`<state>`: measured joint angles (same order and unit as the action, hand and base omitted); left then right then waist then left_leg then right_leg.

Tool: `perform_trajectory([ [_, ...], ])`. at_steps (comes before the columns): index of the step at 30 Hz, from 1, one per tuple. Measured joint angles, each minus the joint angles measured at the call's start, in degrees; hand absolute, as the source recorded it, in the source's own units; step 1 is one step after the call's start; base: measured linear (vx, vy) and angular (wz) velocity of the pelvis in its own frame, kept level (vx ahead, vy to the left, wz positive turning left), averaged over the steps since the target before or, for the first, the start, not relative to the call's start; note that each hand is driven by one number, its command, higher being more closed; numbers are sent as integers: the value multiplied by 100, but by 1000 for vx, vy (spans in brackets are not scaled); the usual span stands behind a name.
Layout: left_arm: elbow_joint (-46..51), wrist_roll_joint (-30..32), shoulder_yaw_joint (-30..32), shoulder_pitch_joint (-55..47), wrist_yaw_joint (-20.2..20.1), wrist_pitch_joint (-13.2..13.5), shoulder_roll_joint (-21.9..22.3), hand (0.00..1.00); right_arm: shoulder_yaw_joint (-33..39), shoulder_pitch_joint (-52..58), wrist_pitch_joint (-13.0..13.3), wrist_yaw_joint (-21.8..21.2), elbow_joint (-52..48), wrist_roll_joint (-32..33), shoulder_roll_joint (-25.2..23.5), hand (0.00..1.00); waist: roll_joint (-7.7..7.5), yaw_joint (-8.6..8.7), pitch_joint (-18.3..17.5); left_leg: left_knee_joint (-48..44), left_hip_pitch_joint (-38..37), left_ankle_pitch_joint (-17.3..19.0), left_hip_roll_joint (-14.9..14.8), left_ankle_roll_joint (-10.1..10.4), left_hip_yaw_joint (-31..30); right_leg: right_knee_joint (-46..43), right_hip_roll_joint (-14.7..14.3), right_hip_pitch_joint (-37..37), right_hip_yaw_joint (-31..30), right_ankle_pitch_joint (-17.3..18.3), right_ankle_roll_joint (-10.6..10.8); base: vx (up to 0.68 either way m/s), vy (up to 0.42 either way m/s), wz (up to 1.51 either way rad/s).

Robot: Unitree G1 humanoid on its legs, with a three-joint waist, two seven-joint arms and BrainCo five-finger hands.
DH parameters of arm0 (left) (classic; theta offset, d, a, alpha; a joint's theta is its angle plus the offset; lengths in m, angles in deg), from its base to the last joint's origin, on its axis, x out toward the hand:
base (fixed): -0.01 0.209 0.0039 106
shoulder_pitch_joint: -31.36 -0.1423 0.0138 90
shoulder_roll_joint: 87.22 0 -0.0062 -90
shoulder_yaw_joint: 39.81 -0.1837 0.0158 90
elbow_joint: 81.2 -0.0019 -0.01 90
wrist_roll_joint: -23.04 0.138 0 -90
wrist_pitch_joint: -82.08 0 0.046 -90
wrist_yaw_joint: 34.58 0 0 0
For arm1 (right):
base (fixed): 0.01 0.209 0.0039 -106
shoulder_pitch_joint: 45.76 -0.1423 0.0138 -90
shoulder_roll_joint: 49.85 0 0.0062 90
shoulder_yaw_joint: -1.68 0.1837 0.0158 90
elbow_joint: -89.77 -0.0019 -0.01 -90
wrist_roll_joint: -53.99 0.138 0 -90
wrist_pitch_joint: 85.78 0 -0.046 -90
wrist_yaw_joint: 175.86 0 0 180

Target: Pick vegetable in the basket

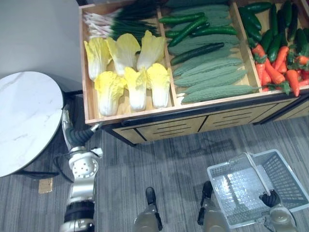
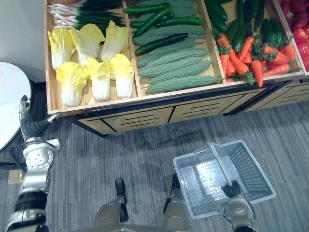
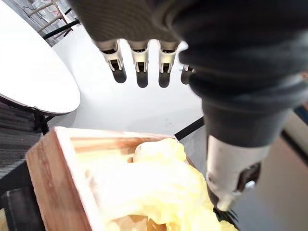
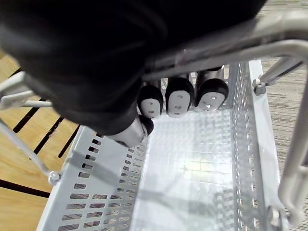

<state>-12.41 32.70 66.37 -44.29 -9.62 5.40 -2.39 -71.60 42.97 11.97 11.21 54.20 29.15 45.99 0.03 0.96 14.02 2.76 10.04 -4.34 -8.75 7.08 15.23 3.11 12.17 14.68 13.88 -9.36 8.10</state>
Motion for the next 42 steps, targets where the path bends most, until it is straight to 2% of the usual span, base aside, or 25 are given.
perform_trajectory([
  [4, -678, 14, -5, 757, 156, -164, -350, 0, -157, -181, 23, 2, -52, -1, 36, 100, -47, 64, 252, -1, 7, 4, -51, 5, 61, -1, -69, 97, -117, -47, -29, 46, -17, -17],
  [9, -869, 65, -31, 1240, 179, -320, -442, 0, -216, -243, 37, 35, -72, 1, 41, 100, -139, 74, 395, 2, 32, 9, -54, 12, 161, -1, -85, 214, -289, -52, -26, 41, -10, -14],
  [13, -1135, 72, -186, 1626, 267, -523, -609, 0, -382, -371, 48, 70, -79, -3, 41, 100, -240, 163, 530, 1, 61, 16, -59, 21, 174, -1, -94, 259, -326, -69, -36, 6, -3, -3],
  [16, -1330, 283, -210, 1883, 489, -674, -607, 0, -383, -418, 51, 162, -88, -3, 39, 100, -290, 182, 611, 6, 92, 24, -53, 31, 207, -1, -93, 319, -372, -102, -36, -7, 3, -5],
  [23, -1570, 288, -142, 2308, 882, -1032, -570, 0, -383, -471, 47, 269, -105, -3, 11, 100, -348, 203, 697, 4, 93, 29, -48, 40, 308, 0, -102, 395, -484, -143, -45, 3, 2, -8],
  [29, -1606, 302, 12, 2507, 1086, -1138, -419, 0, -385, -520, 47, 301, -101, -3, -33, 100, -402, 208, 760, 6, 94, 30, -43, 40, 325, 26, -101, 403, -511, -168, -36, 0, 0, 0],
  [42, -2714, 291, 459, 3096, 1198, -1358, -503, 0, -640, -590, 58, 424, -101, -3, -34, 100, -485, 195, 869, 15, 96, 30, -33, 40, 412, 85, -104, 433, -585, -211, -31, 0, 0, -1],
])
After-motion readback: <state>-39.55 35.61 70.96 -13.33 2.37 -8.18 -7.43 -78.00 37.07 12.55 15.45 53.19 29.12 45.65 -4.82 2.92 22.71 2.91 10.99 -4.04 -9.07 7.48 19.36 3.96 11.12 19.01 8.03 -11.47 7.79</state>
